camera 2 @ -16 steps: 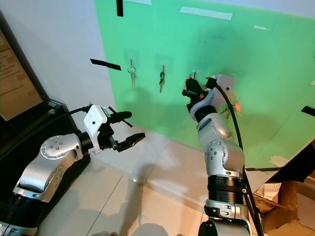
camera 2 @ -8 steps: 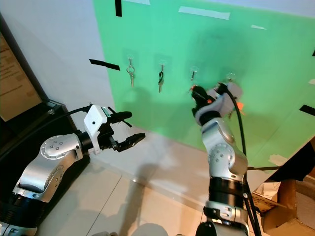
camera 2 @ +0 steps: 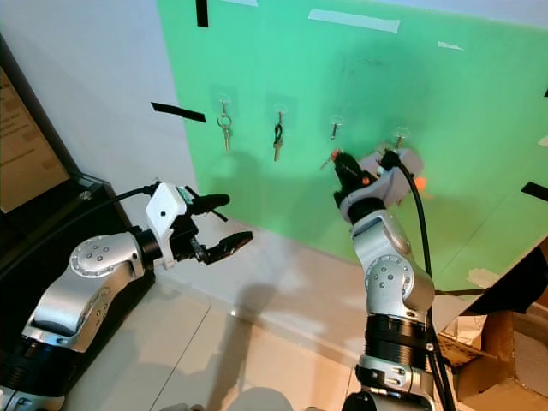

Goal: Hang keys on a hook

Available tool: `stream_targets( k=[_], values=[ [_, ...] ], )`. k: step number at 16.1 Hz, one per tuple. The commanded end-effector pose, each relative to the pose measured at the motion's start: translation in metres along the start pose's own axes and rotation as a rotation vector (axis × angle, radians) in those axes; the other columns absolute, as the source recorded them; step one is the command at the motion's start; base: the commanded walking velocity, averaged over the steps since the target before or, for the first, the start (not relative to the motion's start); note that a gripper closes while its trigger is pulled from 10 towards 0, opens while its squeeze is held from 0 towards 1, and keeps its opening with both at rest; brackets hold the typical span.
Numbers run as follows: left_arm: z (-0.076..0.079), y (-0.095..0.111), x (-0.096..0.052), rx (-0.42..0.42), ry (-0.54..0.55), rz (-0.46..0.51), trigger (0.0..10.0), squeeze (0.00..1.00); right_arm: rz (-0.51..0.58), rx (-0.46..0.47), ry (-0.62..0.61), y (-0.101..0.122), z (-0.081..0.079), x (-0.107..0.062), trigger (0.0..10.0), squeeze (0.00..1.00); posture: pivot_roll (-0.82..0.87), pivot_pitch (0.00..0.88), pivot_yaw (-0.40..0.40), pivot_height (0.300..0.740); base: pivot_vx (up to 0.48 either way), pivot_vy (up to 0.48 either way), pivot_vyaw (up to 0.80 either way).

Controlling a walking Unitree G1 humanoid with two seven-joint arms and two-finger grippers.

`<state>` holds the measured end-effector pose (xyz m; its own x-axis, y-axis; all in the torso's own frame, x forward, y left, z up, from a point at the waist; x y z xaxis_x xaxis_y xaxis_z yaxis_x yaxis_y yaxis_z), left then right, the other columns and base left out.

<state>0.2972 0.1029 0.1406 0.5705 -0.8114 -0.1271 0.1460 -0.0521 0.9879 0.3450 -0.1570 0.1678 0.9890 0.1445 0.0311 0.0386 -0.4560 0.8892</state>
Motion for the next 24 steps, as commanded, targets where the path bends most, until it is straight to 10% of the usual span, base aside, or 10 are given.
stream_targets(
  k=[1, 24],
  values=[
    [0.001, 0.005, 0.0, 0.021, -0.012, 0.003, 10.0, 0.0, 0.006, -0.01, 0.057, 0.004, -0.009, 0.001, 10.0, 0.0, -0.06, 0.0, 0.028, 0.74, 0.0, 0.0, 0.0],
    [0.0, 0.006, 0.002, 0.018, -0.012, 0.003, 10.0, 0.0, 0.063, 0.182, -0.061, 0.018, 0.012, 0.014, 10.0, 0.0, -0.06, 0.0, 0.031, 0.74, 0.0, 0.0, 0.0]
  ],
)
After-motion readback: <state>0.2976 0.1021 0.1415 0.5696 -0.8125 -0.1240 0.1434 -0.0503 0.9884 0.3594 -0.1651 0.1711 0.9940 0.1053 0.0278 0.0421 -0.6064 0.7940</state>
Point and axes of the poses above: a point about 5 cm out from each wrist's last joint towards the gripper, its own x axis pointing out of the wrist towards the gripper, its own y axis along the axis of the wrist's last joint, z = x × y, the point moved 2 cm from there along x, pointing out of the wrist towards the gripper, and after that the axes turned 12 degrees about -x, right-handed, at the moved point
